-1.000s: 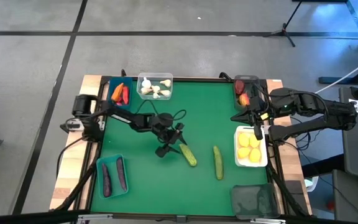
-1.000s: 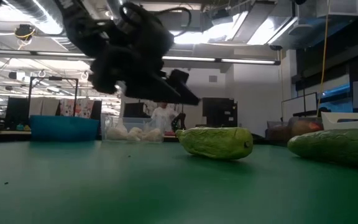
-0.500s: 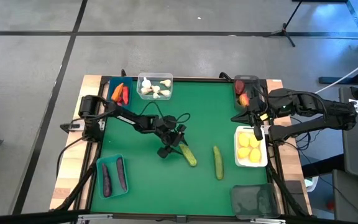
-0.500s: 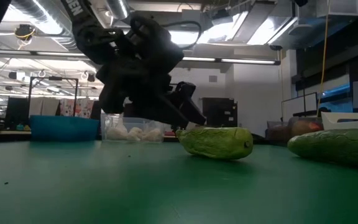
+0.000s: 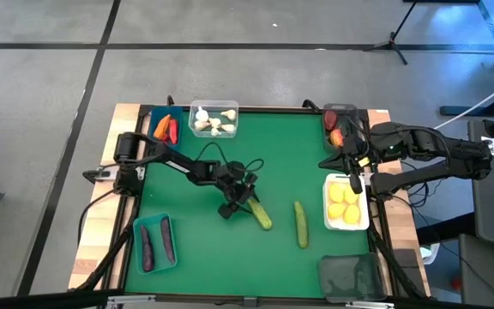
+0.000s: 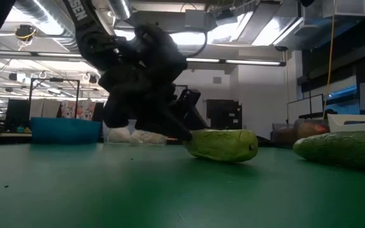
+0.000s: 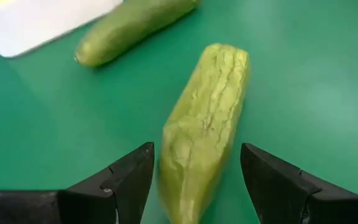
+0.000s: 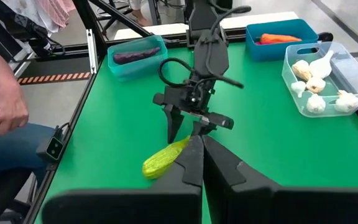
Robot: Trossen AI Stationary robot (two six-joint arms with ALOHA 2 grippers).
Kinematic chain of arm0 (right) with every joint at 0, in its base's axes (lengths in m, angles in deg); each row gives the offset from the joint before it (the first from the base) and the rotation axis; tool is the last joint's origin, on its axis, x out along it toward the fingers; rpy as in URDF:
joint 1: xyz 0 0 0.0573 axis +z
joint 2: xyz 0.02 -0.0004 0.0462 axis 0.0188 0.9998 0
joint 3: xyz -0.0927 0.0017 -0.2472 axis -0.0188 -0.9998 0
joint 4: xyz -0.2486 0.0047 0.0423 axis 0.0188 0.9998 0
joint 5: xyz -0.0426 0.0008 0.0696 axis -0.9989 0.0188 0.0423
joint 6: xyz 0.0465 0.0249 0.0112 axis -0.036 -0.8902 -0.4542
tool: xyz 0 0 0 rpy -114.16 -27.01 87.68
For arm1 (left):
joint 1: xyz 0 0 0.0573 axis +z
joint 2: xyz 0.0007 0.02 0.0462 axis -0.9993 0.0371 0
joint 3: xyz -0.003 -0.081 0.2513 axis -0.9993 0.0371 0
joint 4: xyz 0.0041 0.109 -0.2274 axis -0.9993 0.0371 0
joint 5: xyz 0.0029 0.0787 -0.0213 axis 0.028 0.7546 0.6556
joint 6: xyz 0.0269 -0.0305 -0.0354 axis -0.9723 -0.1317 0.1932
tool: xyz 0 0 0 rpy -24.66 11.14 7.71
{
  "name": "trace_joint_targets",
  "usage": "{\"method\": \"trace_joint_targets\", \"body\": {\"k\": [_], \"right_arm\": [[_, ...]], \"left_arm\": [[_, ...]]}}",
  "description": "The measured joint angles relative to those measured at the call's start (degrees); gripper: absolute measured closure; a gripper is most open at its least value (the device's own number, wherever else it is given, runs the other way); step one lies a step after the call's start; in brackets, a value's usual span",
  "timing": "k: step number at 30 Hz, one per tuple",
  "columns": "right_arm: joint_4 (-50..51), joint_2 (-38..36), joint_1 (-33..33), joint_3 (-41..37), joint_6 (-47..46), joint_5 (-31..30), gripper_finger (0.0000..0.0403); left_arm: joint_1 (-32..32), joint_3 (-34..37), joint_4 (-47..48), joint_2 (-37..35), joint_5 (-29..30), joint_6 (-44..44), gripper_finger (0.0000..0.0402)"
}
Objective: Sort produce into baskets
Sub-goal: Put the green cucumber into the bottom black bin
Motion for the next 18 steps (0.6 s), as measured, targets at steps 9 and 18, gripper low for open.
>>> {"method": "trace_joint_targets", "body": {"k": [9,18], "right_arm": [[-0.14,0.0,0.0,0.0,0.27,-0.02,0.0402],[-0.14,0.0,0.0,0.0,0.25,-0.46,0.0402]], "left_arm": [[-0.05,0.0,-1.14,1.74,-4.35,-0.7,0.0166],[-0.77,-0.09,-1.35,2.42,-4.46,2.43,0.0166]]}}
